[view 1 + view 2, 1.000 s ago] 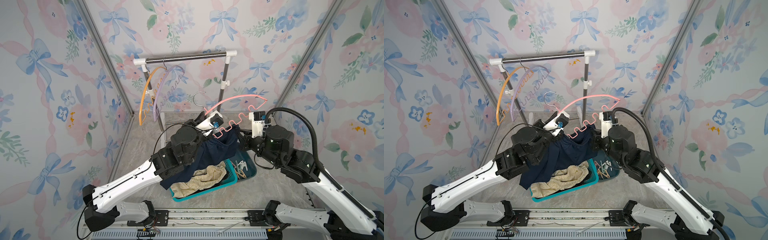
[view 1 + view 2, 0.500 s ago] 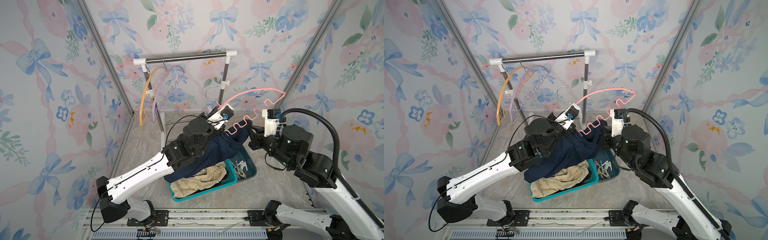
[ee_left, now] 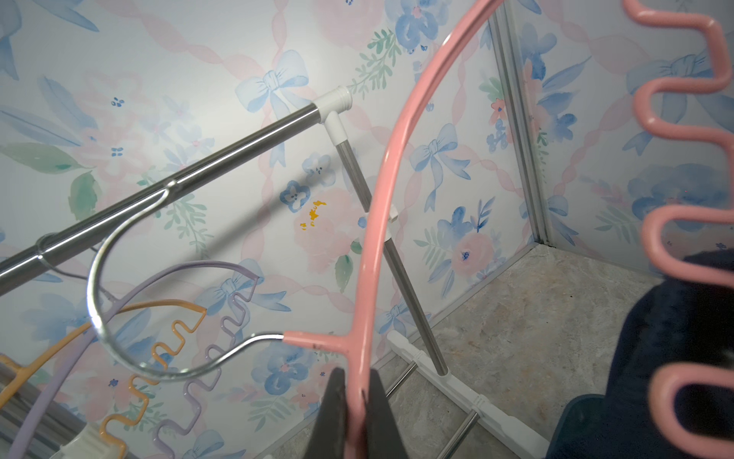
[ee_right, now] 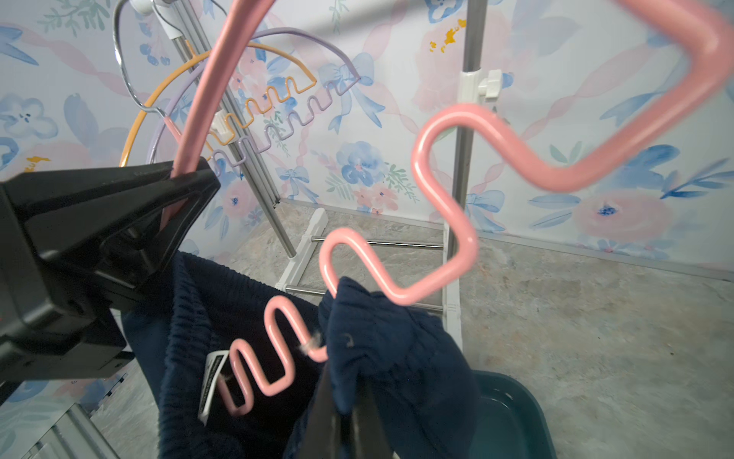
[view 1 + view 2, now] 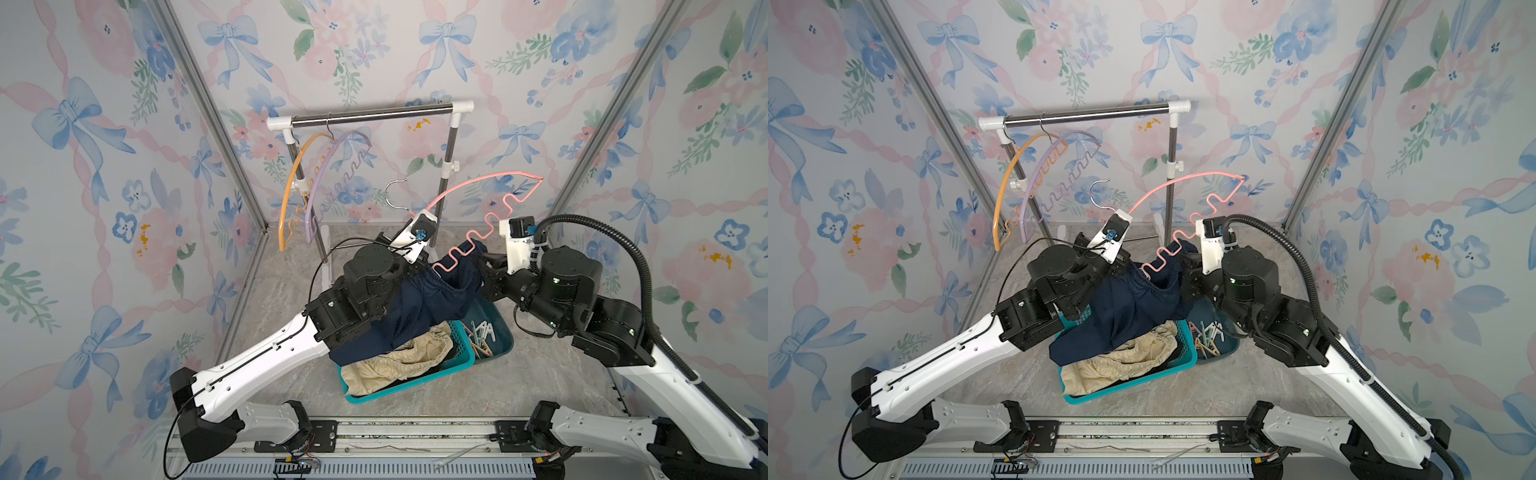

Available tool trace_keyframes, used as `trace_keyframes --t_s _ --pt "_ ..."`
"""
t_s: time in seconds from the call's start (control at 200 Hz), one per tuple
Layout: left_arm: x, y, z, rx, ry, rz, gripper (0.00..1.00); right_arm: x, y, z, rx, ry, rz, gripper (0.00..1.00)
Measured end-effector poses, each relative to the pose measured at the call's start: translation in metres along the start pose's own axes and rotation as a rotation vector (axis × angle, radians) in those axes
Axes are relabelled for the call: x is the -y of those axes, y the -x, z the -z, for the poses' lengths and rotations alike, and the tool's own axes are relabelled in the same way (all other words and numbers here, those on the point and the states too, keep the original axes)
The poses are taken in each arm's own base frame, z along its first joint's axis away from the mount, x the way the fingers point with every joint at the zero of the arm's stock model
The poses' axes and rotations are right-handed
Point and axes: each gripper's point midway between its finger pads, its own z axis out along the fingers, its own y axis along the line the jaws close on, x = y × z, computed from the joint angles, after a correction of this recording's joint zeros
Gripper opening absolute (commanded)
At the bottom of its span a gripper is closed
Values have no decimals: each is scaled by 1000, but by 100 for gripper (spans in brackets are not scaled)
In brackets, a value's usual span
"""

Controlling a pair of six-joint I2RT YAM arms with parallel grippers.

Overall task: Remove the clothespins securing shorts to the hanger
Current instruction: Remove the shorts from the hanger.

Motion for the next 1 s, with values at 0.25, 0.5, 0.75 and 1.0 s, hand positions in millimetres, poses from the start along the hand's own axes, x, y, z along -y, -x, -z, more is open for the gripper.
trace_keyframes --t_s 0.25,0.5,0.75,1.0 --pt "-34 -35 43 -41 70 -5 0 -51 -27 -35 -73 119 7 0" --pt "-56 -70 74 -107 126 -51 0 -108 -62 -69 -181 227 50 0" --pt "-47 -94 76 -156 109 -97 0 -100 -94 -78 -225 195 6 0" --pt "-11 -141 62 -253 42 -244 0 -52 -185 -91 -356 62 -73 20"
